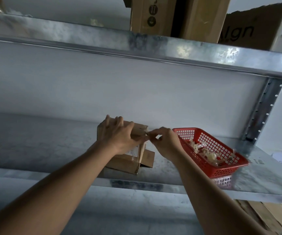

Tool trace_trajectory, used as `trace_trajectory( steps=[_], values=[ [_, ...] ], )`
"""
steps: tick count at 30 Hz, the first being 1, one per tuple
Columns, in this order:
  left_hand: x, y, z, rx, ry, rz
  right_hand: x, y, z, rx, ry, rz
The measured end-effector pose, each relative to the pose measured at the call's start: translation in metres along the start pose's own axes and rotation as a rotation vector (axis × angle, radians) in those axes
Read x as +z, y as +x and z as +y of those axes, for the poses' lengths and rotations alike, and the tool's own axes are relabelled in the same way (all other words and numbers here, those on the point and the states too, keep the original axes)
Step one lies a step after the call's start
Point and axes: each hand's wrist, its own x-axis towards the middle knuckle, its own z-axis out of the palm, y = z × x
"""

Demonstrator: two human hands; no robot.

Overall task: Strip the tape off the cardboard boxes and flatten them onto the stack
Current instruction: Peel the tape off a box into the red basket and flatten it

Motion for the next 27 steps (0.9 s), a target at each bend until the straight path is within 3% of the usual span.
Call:
trace_trajectory(
  steps=[6, 9, 11, 14, 16, 18, 22, 27],
  values=[
    [0.011, 0.015, -0.026, 0.073, -0.141, -0.043, 0.004, -0.007, 0.016, -0.126, -0.050, 0.251],
    [0.009, 0.018, -0.038, 0.058, -0.221, -0.090, 0.005, -0.014, 0.020, -0.127, -0.039, 0.150],
    [0.010, 0.021, -0.041, 0.060, -0.263, -0.092, 0.005, -0.017, 0.020, -0.126, 0.191, 0.078],
    [0.015, 0.024, -0.039, 0.067, -0.274, -0.070, -0.002, -0.021, 0.017, -0.080, 0.807, 0.049],
    [0.016, 0.023, -0.039, 0.054, -0.293, -0.073, -0.009, -0.017, 0.012, -0.013, 0.962, 0.062],
    [0.015, 0.023, -0.038, 0.061, -0.327, -0.087, -0.011, -0.010, 0.009, 0.012, 0.882, 0.085],
    [0.012, 0.021, -0.028, 0.177, -0.385, -0.099, -0.010, 0.003, 0.012, -0.010, 0.346, 0.163],
    [0.011, 0.022, -0.013, 0.159, -0.385, -0.134, -0.026, 0.000, 0.012, 0.085, 0.351, 0.145]
  ],
)
